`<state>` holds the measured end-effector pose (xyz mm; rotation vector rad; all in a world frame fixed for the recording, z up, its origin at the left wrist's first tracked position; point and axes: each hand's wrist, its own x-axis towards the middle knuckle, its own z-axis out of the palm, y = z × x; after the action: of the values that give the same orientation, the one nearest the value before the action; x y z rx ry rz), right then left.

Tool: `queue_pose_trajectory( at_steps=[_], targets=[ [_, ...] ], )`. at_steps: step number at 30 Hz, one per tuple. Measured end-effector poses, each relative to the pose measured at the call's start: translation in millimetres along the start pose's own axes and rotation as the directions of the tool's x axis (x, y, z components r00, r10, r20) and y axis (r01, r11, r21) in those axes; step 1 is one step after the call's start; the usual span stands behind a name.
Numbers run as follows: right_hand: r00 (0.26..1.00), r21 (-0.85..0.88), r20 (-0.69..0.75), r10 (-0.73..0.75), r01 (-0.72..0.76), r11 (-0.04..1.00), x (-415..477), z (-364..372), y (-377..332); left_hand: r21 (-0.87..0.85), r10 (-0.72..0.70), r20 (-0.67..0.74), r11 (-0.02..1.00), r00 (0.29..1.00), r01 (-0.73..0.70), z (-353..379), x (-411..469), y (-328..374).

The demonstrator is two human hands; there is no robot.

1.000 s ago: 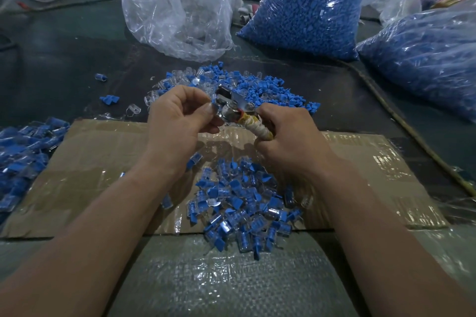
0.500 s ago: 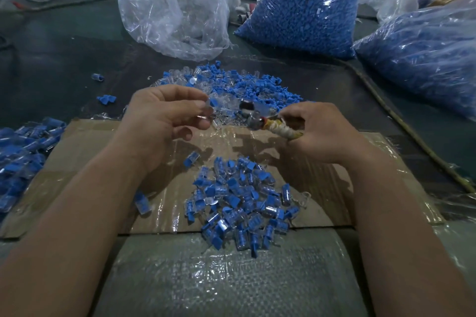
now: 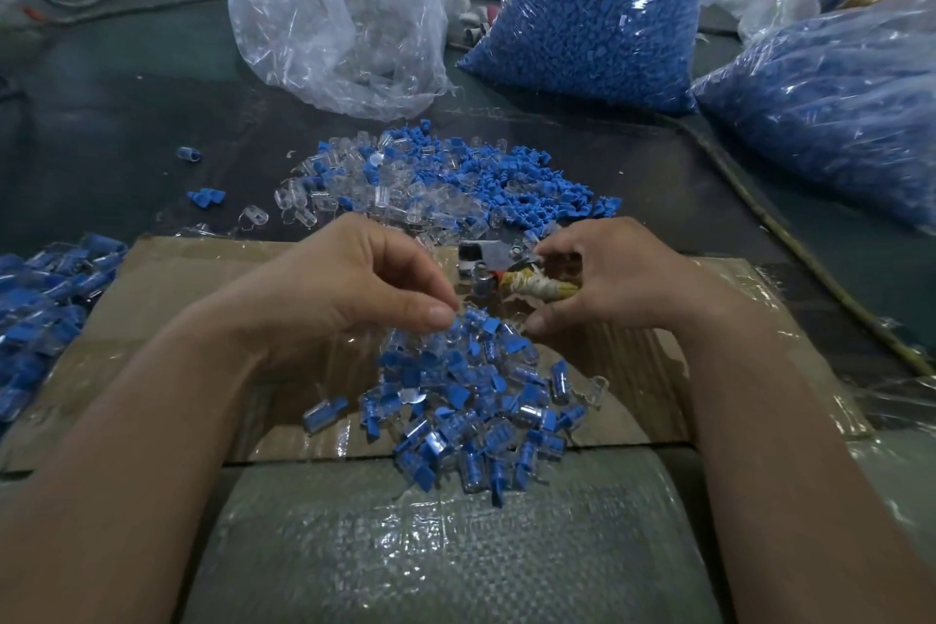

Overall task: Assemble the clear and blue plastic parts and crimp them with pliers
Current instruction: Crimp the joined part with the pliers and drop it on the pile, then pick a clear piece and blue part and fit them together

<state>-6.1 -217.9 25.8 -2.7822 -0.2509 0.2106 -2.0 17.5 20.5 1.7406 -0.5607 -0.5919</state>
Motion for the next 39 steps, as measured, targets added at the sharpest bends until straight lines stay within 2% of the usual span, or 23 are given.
queue_pose_trajectory(
  at_steps=[2,3,5,6,7,8,10,13,16,19,21,23,25,28,33,39],
  targets=[
    [1.000,-0.010,0.015,-0.013,0.013,1.000,1,0,1,-0.047,-0.035,-0.200,0.999,0.979,0.026,1,3,-3],
    [0.999,-0.022,0.024,-0.023,0.024,0.999,1,0,1,-0.052,-0.047,-0.355,0.998,0.934,0.030,1,6,-6],
    [0.998,-0.047,0.042,-0.035,0.037,0.998,2,1,1,0.074,0.014,-0.633,0.996,0.774,0.043,1,13,-12],
    [0.998,-0.057,0.050,-0.039,0.042,0.997,2,1,0,0.169,0.066,-0.706,0.983,0.705,0.077,1,15,-14],
    [0.997,-0.067,0.057,-0.045,0.048,0.997,2,1,0,0.234,0.103,-0.732,0.966,0.673,0.108,2,17,-15],
    [0.996,-0.076,0.067,-0.051,0.056,0.995,2,1,0,0.268,0.113,-0.731,0.954,0.673,0.132,3,19,-16],
    [0.995,-0.069,0.087,-0.058,0.064,0.996,1,1,1,0.321,0.105,-0.686,0.932,0.720,0.170,5,21,-19],
    [0.992,0.000,0.115,-0.043,0.043,0.999,0,1,3,0.502,0.128,-0.600,0.828,0.789,0.248,4,25,-22],
    [0.990,0.047,0.136,-0.025,0.018,0.999,-1,-1,3,0.607,0.139,-0.515,0.755,0.846,0.246,2,27,-25],
    [0.998,0.124,0.053,-0.022,0.016,0.992,-1,-1,3,0.647,0.128,-0.461,0.725,0.878,0.234,2,27,-27],
    [0.991,0.135,-0.131,-0.012,0.030,0.990,3,-1,6,0.658,0.131,-0.454,0.716,0.881,0.232,3,27,-26],
    [0.947,0.099,-0.322,0.022,0.010,0.995,8,1,10,0.653,0.147,-0.468,0.722,0.872,0.229,5,27,-24],
    [0.910,0.083,-0.410,0.061,-0.030,0.996,15,4,14,0.637,0.158,-0.495,0.735,0.855,0.233,5,26,-23],
    [0.907,0.042,-0.412,0.085,-0.074,0.996,27,10,18,0.616,0.179,-0.534,0.752,0.826,0.235,8,25,-21],
    [0.966,-0.065,-0.247,0.072,-0.091,0.994,41,21,15,0.593,0.203,-0.571,0.772,0.796,0.229,10,24,-20],
    [0.965,-0.036,-0.250,0.077,-0.088,0.995,40,20,14,0.586,0.204,-0.580,0.777,0.789,0.230,10,26,-20]
  ],
)
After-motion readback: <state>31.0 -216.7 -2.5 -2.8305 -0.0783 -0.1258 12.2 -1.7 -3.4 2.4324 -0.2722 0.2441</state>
